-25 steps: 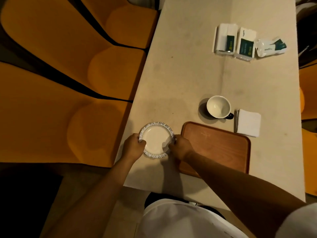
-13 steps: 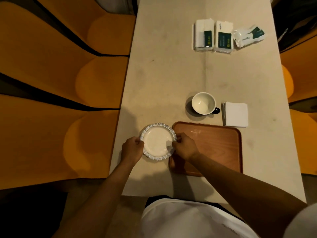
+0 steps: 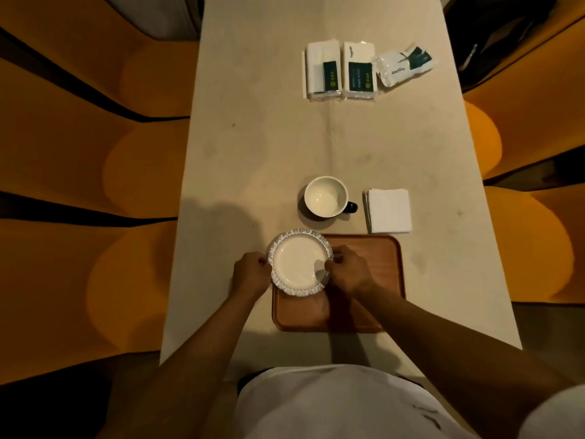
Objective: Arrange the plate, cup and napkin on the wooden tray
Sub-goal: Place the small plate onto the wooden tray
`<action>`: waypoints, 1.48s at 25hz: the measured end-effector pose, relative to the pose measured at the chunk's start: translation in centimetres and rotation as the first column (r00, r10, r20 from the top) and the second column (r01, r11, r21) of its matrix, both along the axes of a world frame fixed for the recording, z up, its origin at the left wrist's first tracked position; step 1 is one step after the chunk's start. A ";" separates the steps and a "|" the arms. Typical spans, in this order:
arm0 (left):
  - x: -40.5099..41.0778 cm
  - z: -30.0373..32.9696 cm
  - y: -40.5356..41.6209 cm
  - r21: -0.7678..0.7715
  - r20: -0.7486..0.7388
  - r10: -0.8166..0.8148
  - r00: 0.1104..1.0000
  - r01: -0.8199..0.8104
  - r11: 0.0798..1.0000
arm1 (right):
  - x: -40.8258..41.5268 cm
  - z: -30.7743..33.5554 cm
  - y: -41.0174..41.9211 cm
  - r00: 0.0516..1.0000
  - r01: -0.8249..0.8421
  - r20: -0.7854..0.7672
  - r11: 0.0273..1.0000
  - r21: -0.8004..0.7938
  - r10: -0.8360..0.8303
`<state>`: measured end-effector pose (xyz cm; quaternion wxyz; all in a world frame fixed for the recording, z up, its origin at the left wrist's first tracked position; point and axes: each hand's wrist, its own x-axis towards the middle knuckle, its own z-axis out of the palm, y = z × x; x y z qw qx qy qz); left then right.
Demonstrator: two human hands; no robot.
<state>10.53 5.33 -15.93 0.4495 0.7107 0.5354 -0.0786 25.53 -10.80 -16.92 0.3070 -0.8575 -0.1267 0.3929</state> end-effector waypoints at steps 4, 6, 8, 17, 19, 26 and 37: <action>0.5 -0.4 -0.4 0.018 -0.042 -0.022 0.999 0.023 1.000 | 0.6 -0.8 -0.3 1.000 -0.010 -0.026 1.000 0.007 0.010; 0.7 -0.3 -0.5 0.020 -0.055 -0.026 0.998 0.027 0.999 | 0.8 -1.1 -0.3 0.999 -0.017 -0.026 1.000 0.007 0.018; 0.8 -0.3 -0.5 0.023 -0.062 -0.023 0.998 0.024 0.999 | 1.0 -1.3 -0.2 0.999 -0.029 -0.028 1.000 0.006 0.030; 1.2 -1.0 -0.5 0.027 -0.088 -0.005 0.996 0.007 1.000 | 1.5 -1.6 0.0 0.997 -0.055 -0.049 0.998 0.016 0.056; 1.2 -1.1 -0.5 0.026 -0.091 -0.001 0.996 0.003 1.000 | 1.5 -1.6 0.1 0.997 -0.049 -0.058 0.999 0.017 0.050; 1.3 -1.6 -0.3 -0.002 -0.103 0.020 0.995 -0.020 1.000 | 1.6 -1.5 0.4 0.996 -0.032 -0.080 0.999 0.034 0.035; 4.7 -0.3 1.9 0.074 -0.049 0.033 0.998 -0.029 0.997 | 5.0 0.1 0.8 0.961 0.130 0.235 0.988 0.081 -0.146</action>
